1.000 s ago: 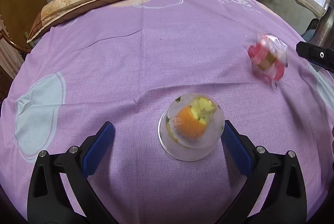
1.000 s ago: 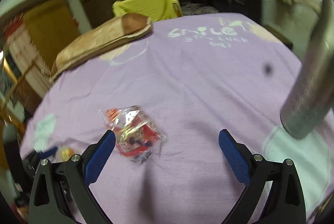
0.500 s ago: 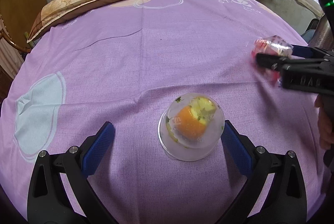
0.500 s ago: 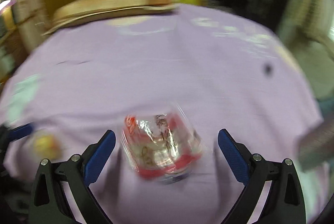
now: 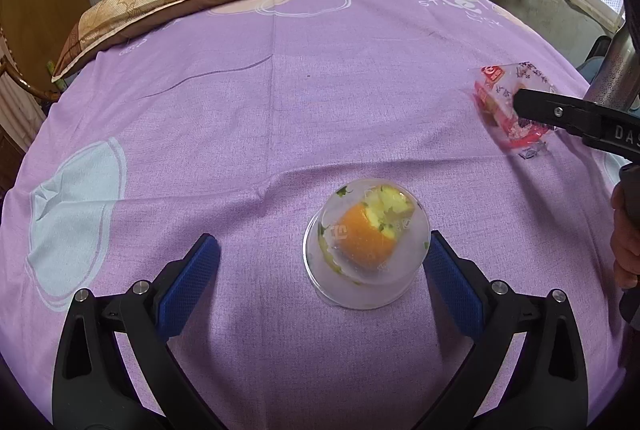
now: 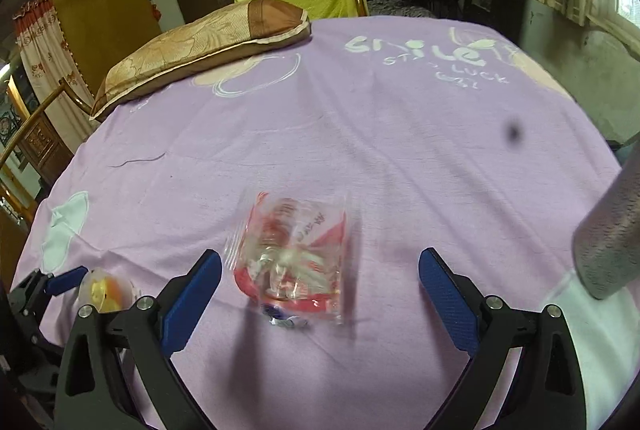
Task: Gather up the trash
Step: 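Grasp the clear cup of orange fruit with the left gripper while the right grasps the clear red-printed bag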
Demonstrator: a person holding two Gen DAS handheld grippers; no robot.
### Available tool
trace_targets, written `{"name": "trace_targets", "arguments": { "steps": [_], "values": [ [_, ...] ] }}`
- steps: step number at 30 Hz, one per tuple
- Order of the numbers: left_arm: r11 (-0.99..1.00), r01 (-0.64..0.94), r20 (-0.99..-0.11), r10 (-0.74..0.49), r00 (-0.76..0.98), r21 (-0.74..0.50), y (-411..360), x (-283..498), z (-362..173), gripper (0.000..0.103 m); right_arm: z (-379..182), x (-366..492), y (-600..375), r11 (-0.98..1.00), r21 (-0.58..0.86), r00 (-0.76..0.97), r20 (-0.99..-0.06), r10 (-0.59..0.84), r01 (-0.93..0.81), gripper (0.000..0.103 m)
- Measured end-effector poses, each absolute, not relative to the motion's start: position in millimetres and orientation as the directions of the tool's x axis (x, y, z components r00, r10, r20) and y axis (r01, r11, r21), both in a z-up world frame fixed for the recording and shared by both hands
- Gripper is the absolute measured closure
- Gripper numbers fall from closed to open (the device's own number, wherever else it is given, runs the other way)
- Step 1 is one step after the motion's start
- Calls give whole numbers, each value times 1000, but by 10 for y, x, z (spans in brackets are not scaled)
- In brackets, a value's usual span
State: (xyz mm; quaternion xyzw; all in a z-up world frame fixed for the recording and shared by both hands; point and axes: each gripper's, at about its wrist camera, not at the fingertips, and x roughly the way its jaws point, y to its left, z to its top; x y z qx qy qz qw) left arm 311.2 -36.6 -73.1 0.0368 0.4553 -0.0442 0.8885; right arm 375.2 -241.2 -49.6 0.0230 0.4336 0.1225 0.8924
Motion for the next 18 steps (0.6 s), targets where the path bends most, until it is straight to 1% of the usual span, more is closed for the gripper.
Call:
{"name": "trace_targets", "arguments": {
  "steps": [3,7,12,13,14,15,18],
  "values": [
    [993,112,-812,-45,582,25,-367,3111,-730,5,-537,3798,-2314,965,156,584,-772,252,-210,6],
    [993,112,-812,-45,581,25,-366,3111,-730,5,-579,3852,-2185,967,130,575,-783,237,-221,5],
    [993,112,-812,-45,581,25,-365,3110,-730,5,-613,3914,-2197,972,131,583,-781,223,-197,6],
    [993,113,-812,-46,581,25,-366,3109,-730,5,-619,3918,-2203,972,132,584,-780,224,-197,10],
    [993,113,-812,-46,581,25,-366,3109,-731,5,-627,3916,-2212,970,134,579,-783,228,-201,28],
    [993,113,-812,-45,582,25,-367,3109,-731,5,-637,3926,-2218,969,140,569,-788,235,-205,49],
    [993,113,-812,-46,581,25,-366,3108,-732,5,-614,3889,-2257,968,145,579,-779,239,-204,55]
  ]
}}
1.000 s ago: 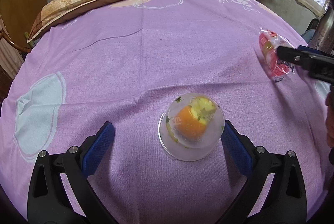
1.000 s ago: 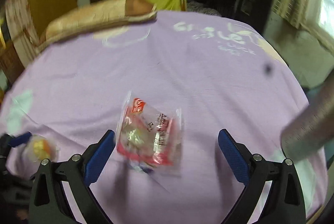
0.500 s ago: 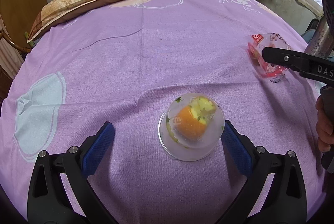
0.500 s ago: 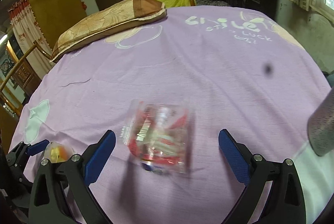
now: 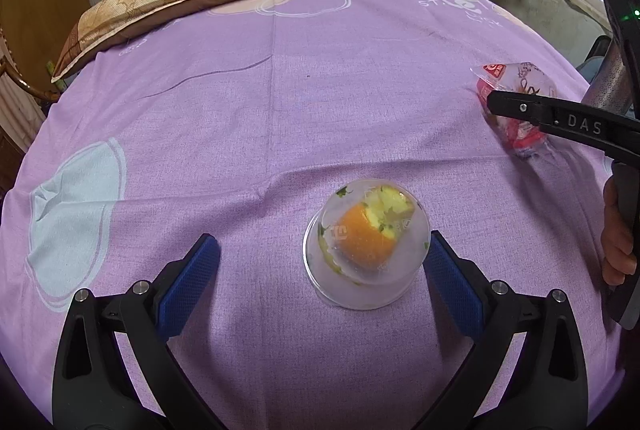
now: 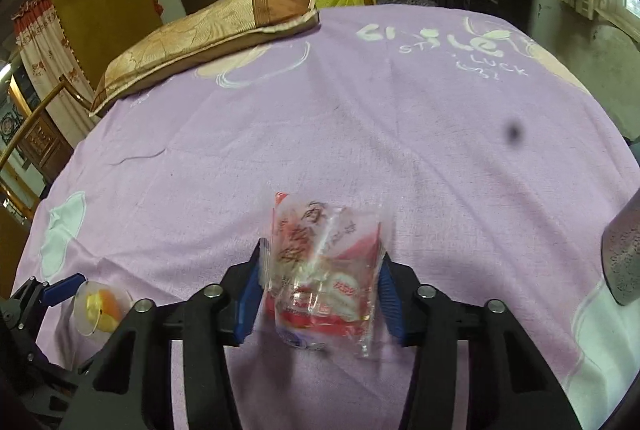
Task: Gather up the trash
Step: 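Grasp the clear cup of orange fruit with the left gripper while the right grasps the clear red-printed bag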
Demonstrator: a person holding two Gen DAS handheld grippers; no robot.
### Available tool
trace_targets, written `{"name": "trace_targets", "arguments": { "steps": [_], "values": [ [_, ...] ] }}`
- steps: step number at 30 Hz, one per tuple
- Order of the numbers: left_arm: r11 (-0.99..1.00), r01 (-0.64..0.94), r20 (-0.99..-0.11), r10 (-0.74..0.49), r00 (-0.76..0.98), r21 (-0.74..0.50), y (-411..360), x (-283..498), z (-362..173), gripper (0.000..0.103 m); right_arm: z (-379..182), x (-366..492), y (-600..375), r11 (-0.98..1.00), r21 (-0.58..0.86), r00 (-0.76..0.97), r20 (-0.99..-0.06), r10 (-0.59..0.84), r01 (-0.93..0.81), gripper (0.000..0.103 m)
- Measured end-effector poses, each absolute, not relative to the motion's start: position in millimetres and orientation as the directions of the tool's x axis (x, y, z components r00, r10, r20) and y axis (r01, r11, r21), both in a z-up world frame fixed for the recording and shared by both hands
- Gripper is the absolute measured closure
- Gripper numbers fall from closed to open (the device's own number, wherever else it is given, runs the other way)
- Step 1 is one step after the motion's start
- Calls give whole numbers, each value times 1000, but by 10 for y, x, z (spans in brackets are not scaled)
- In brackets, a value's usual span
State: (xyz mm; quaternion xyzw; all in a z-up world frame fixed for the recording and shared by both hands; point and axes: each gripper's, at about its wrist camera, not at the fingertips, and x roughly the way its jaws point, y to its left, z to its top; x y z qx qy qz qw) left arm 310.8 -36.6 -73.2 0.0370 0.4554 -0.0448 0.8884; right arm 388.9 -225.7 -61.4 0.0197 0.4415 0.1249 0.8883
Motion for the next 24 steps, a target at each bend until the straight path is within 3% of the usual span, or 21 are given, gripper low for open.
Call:
{"name": "trace_targets", "arguments": {
  "steps": [20,24],
  "values": [
    [992,122,-815,-52,577,23,-365,3114,-721,6,-652,3835,-2247,973,99,584,-785,205,-209,48],
    [989,149,-806,-70,588,23,-409,3100,-701,15,-652,3835,-2249,973,101,584,-785,206,-208,48]
  ]
}}
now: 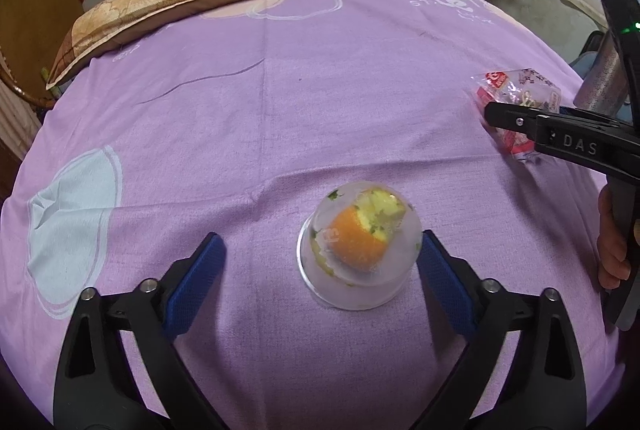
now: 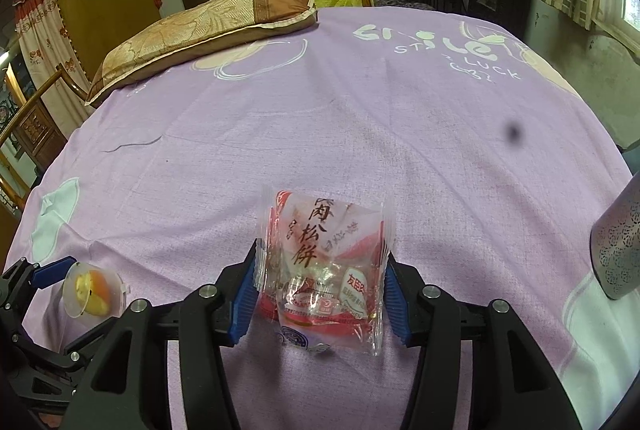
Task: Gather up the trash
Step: 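Grasp the clear cup of orange fruit with the left gripper while the right grasps the clear red-printed bag, then carry cup and bag to the red wastebasket and open both grippers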
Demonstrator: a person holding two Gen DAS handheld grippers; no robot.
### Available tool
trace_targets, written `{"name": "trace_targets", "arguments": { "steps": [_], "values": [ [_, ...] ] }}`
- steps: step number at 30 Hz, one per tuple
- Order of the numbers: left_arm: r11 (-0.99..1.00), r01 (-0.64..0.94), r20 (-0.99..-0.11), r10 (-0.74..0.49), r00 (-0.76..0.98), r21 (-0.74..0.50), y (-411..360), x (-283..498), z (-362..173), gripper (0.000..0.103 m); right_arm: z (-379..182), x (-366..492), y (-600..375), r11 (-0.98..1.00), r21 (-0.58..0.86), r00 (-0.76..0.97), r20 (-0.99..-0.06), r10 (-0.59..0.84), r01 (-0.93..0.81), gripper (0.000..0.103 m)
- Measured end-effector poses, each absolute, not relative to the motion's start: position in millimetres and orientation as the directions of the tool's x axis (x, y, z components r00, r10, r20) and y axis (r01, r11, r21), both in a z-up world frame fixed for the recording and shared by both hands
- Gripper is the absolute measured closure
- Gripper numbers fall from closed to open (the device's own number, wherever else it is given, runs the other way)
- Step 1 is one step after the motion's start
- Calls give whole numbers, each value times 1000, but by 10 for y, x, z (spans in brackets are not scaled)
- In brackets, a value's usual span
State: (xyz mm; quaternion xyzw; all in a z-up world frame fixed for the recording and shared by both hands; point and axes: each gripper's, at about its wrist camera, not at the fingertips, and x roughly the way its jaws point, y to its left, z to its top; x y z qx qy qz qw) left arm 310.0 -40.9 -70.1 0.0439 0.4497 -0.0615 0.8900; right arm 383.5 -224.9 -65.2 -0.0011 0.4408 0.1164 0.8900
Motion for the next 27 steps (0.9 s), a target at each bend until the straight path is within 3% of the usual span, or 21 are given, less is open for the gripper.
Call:
{"name": "trace_targets", "arguments": {
  "steps": [3,5,6,16,27],
  "values": [
    [984,179,-796,-95,598,18,-457,3080,-673,29,-652,3833,-2259,972,103,585,-783,209,-209,50],
    [980,197,-788,-115,605,8,-470,3064,-644,46,-625,3808,-2271,973,104,601,-772,208,-205,60],
    [980,199,-785,-125,607,-2,-466,3060,-627,46,-596,3783,-2282,975,98,613,-764,204,-201,70],
    [954,275,-651,-282,705,-116,-476,2625,-108,46,-94,3013,-2510,977,143,748,-629,214,-159,70],
    [898,423,-580,-410,704,-121,-1126,1939,189,46,424,1718,-3092,987,144,849,-511,137,-72,70]
  ]
}}
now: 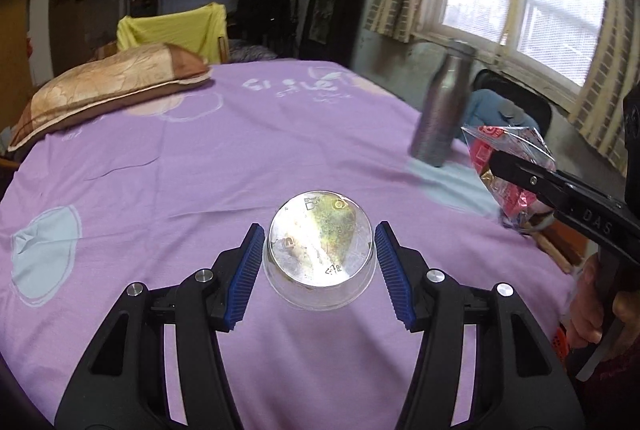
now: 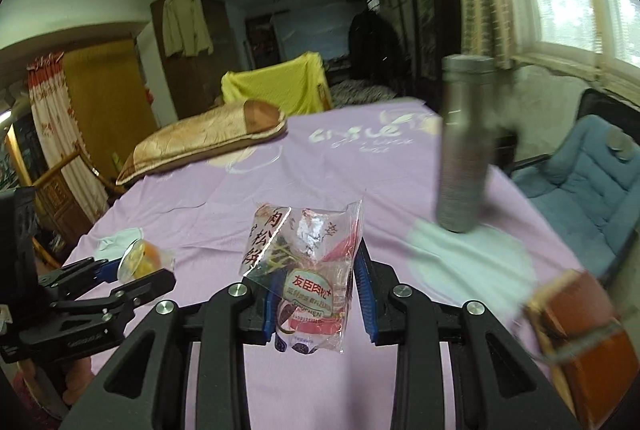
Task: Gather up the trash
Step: 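Carry cup and bag to the red wastebasket and open both grippers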
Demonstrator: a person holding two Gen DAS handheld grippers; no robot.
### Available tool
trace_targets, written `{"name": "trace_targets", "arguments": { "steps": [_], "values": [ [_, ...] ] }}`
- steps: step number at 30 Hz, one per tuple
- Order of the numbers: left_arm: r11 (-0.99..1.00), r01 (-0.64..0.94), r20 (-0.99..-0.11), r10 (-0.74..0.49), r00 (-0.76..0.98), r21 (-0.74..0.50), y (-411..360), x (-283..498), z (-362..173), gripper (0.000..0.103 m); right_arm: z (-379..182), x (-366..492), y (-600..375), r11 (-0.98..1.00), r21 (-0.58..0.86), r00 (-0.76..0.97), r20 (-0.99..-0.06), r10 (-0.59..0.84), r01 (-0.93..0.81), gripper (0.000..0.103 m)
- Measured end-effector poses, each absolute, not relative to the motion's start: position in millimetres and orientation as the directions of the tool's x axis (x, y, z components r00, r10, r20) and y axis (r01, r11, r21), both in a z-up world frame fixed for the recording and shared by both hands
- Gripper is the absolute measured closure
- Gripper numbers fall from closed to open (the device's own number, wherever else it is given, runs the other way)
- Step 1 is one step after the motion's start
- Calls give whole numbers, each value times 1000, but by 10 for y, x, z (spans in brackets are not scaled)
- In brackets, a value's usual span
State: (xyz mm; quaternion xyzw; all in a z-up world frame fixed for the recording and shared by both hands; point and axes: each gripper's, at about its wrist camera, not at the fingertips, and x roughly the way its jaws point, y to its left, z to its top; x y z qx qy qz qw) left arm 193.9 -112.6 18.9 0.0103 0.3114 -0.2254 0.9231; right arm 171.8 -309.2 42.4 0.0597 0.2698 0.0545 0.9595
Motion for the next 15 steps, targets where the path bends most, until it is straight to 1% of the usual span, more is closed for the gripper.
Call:
{"name": "trace_targets", "arguments": {
  "steps": [8,15],
  "values": [
    [834,541,-543,-506,671,-109,-1689,1313,309,46,544,702,-3593,991,128,893,-448,26,35,70],
    [764,639,-507,-587,632,-88,-2177,781,418,46,534,-154,-4054,982,133,912,-403,-73,138,70]
  ]
}}
